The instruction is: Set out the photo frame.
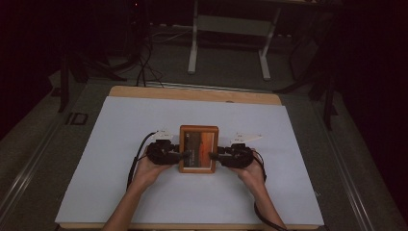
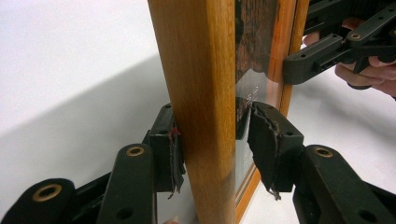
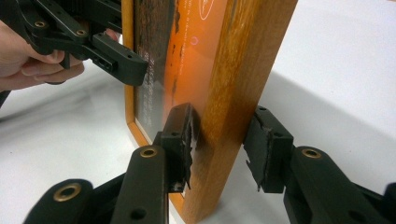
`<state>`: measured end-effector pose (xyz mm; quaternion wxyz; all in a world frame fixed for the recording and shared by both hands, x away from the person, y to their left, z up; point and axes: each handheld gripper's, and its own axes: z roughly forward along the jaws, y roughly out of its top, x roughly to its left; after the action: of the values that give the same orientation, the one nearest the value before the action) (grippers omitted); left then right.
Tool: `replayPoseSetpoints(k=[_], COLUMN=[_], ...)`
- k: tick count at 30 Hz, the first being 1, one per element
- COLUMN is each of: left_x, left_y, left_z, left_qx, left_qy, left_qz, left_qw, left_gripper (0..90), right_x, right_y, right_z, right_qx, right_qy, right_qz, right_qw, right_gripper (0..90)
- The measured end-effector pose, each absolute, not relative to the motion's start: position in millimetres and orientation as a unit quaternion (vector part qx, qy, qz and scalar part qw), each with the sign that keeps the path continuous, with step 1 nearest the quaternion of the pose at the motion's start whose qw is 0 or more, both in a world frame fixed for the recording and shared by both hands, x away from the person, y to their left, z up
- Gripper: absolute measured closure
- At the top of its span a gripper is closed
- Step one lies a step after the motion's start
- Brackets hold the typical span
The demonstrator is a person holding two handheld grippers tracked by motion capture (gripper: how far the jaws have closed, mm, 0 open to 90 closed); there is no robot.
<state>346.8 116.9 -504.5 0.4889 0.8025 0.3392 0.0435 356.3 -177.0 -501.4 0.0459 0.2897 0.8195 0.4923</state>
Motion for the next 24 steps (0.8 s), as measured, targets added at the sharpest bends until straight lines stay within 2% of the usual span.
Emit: replayPoseSetpoints(k=[11,13,16,24], left_x=[348.3,347.7,346.7,337.5], left_y=[118.4,118.2,120.0,128.9], left_z=[-505.1,-506.0,-507.8,-505.5], left_qx=[0.803,0.806,0.807,0.798], left_qy=[0.343,0.347,0.35,0.356], left_qz=[0.034,0.036,0.038,0.039], left_qw=[0.486,0.478,0.474,0.485], left_gripper=[55.3,52.7,48.8,47.2], right_x=[354.0,353.5,352.1,347.6], right_y=[-176.7,-176.6,-176.9,-181.5], right_z=[-500.5,-500.4,-500.0,-495.4], right_qx=[0.286,0.286,0.284,0.283], right_qy=[0.823,0.824,0.826,0.825], right_qz=[0.487,0.486,0.483,0.485], right_qw=[0.052,0.056,0.061,0.068], right_gripper=[63.5,63.1,60.1,53.8])
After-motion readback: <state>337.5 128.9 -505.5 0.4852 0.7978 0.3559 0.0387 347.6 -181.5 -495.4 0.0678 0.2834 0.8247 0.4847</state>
